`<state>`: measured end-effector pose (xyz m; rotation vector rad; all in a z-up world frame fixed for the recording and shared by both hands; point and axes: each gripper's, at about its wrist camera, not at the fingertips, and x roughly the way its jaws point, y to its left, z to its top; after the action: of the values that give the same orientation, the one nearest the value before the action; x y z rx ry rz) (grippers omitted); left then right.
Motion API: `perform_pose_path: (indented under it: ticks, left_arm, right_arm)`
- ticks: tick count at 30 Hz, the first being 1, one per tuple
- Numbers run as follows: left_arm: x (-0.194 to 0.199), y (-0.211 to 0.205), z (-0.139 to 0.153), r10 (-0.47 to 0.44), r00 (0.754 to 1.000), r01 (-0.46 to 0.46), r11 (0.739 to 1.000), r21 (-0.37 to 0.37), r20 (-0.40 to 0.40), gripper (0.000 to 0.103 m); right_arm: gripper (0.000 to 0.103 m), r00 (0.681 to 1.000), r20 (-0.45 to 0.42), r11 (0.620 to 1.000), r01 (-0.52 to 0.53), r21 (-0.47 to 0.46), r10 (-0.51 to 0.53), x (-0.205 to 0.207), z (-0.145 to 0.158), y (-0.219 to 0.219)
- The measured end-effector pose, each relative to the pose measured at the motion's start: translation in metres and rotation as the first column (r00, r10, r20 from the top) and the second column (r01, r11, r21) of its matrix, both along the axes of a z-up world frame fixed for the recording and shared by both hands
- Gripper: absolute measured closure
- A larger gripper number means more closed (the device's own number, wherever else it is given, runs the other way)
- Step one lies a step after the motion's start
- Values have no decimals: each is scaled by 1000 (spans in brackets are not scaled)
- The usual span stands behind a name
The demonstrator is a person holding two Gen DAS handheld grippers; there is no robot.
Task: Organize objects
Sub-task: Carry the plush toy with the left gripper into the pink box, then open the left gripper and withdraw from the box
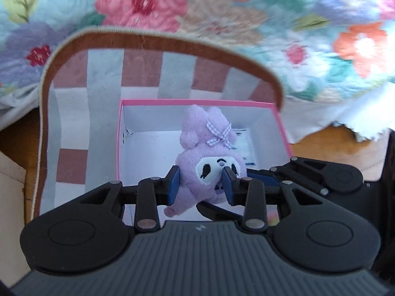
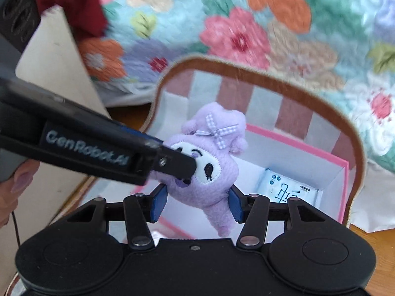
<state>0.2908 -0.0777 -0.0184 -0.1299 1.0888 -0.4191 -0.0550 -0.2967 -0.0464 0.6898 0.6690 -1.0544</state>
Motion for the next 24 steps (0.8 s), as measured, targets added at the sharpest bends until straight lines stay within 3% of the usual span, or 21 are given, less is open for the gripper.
perform_pose_path:
  ticks: [5,11,18,24]
  left_arm:
    - [33,-10,-44,43,995,-42,999,10,-93,67]
    - [50,-19,-77,60,992,-54,997,55,-114,67]
    - [76,-18,-107,107,981,-105,994,25,-159,69]
    - [79,-23,-117,153,979,-141,985,99,-135,72]
  right_arm:
    - [46,999,-43,999,26,40,-25,-3,-46,-31]
    - [46,999,-40,990,42,138,-36,1,-85,-57]
    - [46,996,-35,970,88,226,-82,-2,-118,-87]
    - [46,996,-14,961,87,263,-86,-3,-125,-92]
